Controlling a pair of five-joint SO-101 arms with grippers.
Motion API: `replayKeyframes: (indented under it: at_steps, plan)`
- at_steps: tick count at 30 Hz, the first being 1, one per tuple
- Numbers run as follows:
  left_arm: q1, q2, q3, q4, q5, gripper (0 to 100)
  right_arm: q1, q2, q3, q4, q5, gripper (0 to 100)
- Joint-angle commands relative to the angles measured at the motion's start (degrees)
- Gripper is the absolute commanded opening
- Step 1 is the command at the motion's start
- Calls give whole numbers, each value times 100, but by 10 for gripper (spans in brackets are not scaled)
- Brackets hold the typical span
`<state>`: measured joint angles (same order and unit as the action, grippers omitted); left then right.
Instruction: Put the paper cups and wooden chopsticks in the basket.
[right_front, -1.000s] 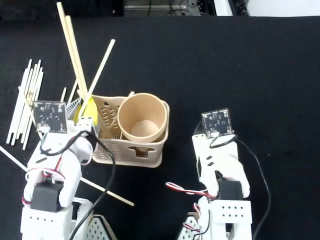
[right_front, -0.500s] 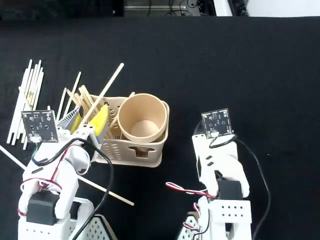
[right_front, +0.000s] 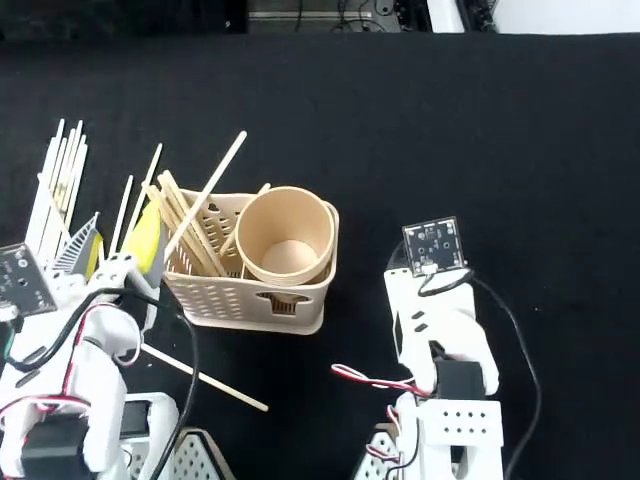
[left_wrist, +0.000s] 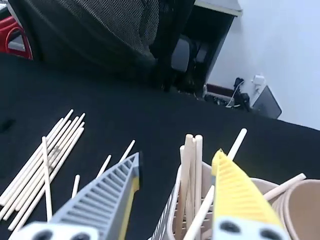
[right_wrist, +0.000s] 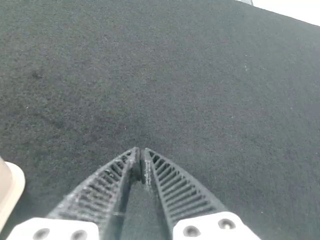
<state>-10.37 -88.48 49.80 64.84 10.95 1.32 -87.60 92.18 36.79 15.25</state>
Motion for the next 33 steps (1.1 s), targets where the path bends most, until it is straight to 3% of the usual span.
replayKeyframes:
  at_steps: [1,5,8,13,19,33]
  plan:
    - [-40,70,-629,53,53,234,-44,-48,-57,-18,44,14]
    - [391,651,-1446,220,35,234,-44,-48,-57,-26,44,14]
    - [778,1864,-2097,703,-237,224,-44,-48,-57,-26,44,14]
    - [831,3763,-3266,1864,-1327,127,-35,-48,-57,-26,44,14]
    - [857,4448,-4286,3411,-2646,116,-35,-48,-57,-26,44,14]
    - [884,4589,-4321,3376,-2699,115,-44,-48,-57,-26,44,14]
